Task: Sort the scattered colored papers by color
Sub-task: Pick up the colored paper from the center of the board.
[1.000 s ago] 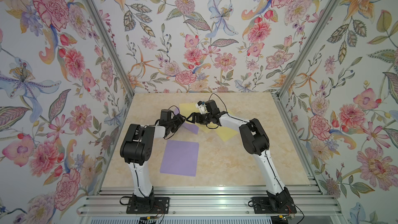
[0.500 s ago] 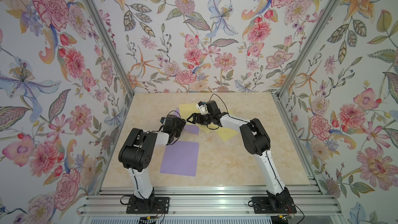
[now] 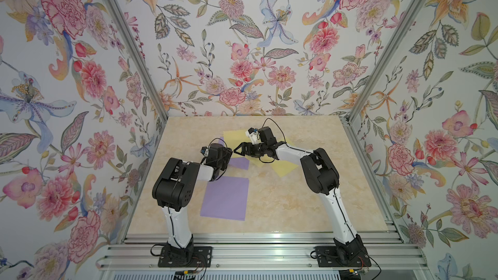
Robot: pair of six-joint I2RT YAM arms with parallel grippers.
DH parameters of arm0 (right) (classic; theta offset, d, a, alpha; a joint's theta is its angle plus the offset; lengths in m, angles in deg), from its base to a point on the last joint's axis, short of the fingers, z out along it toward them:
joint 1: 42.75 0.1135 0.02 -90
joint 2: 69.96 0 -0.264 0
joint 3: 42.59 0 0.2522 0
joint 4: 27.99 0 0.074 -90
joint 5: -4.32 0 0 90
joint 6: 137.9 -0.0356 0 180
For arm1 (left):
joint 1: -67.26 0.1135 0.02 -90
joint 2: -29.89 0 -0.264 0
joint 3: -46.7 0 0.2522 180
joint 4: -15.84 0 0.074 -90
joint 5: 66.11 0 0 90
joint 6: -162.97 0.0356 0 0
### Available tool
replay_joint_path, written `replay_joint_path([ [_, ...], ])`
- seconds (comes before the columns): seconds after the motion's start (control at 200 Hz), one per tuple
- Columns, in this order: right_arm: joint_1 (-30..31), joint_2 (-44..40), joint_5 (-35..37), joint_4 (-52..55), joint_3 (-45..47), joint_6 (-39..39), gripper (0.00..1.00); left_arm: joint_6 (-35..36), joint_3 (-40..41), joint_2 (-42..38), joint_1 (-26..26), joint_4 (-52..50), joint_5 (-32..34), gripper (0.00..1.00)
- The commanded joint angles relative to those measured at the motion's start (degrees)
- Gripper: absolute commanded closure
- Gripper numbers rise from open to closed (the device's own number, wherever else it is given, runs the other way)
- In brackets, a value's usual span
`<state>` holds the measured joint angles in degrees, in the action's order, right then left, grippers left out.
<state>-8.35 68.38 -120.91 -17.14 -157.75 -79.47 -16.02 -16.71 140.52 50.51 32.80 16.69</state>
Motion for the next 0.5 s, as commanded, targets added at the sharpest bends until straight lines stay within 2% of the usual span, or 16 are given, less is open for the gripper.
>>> replay_joint_path([
  [0.0,0.35,-0.99,-0.20,4.08,2.44,-0.95,0.00,0.89,2.71,3.27,-0.39,-8.22,0.87,0.49],
  [0.09,0.32,-0.86,-0.37,4.06,2.23,-1.04,0.00,1.19,5.11,1.80,-0.35,-8.22,1.35,0.55],
  [0.28,0.32,-0.80,-0.30,3.97,2.08,-1.16,0.00,1.36,7.59,-1.24,-0.30,-8.26,1.88,0.56],
  [0.495,0.41,-1.01,-0.11,3.72,2.46,-1.19,0.00,2.66,11.49,-4.80,0.89,-8.22,2.08,0.67],
])
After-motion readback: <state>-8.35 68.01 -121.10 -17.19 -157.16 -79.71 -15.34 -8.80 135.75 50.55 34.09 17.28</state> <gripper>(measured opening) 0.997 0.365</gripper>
